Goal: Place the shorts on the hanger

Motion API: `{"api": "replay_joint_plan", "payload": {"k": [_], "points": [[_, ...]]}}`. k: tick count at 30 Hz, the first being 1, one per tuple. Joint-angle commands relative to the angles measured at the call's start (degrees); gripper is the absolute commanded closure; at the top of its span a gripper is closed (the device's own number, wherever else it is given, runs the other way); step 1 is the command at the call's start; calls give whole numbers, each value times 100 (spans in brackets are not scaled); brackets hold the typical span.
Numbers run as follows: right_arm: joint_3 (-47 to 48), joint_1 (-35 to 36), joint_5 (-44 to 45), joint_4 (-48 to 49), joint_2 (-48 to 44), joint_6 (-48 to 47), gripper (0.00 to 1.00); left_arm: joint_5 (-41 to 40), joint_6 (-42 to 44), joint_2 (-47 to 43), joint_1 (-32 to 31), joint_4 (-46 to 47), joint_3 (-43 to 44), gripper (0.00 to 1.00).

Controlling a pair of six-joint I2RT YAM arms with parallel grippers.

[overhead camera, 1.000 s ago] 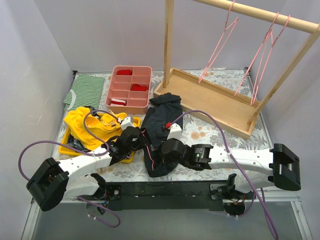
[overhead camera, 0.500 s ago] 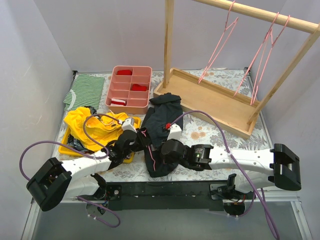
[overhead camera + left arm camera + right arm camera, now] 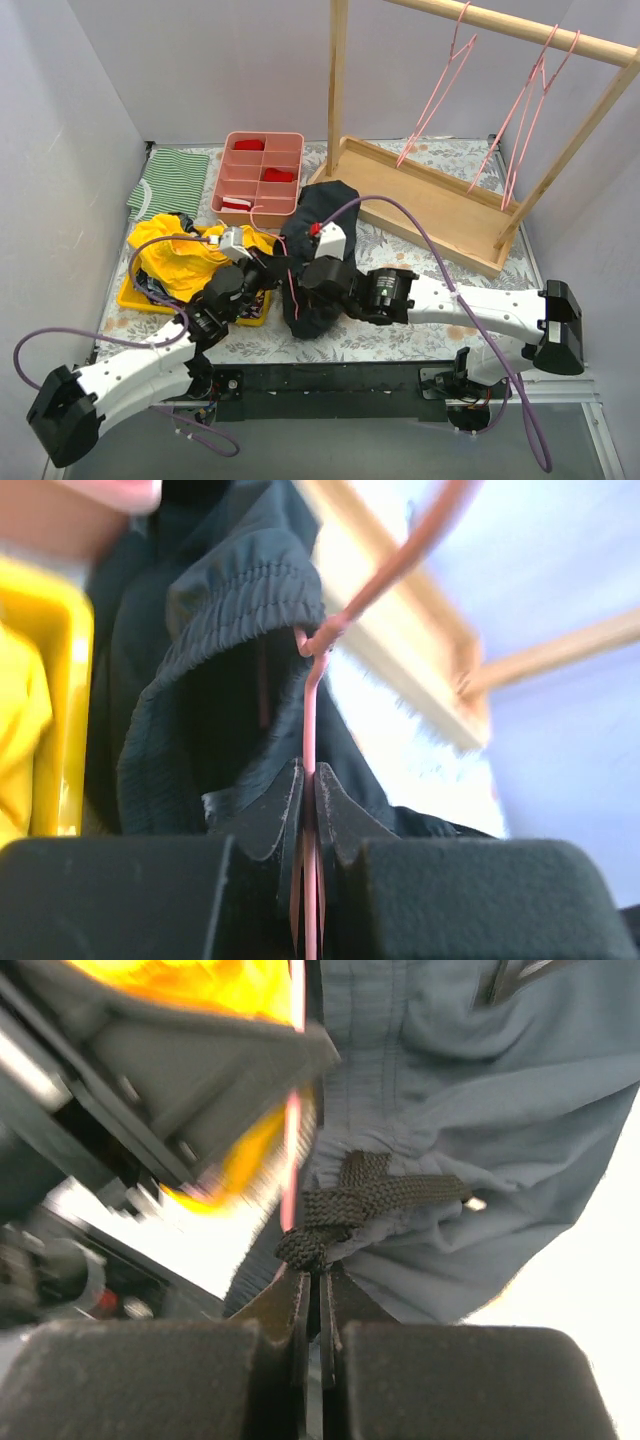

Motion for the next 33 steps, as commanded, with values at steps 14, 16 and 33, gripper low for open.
{"api": "replay_joint_plan", "payload": {"k": [14,16,33], "points": [[3462,-771,484,-830,1093,-1512,99,-811,1054,-957,-141,-1370,1755,100],[3839,-789,545,-874,1163,-1600,99,-820,1125,-948,-167,-1485,1966,100],[5412,819,843,-1366,1110,-2022,99,-1190,1274,502,-202,-3867,4884,100]]}}
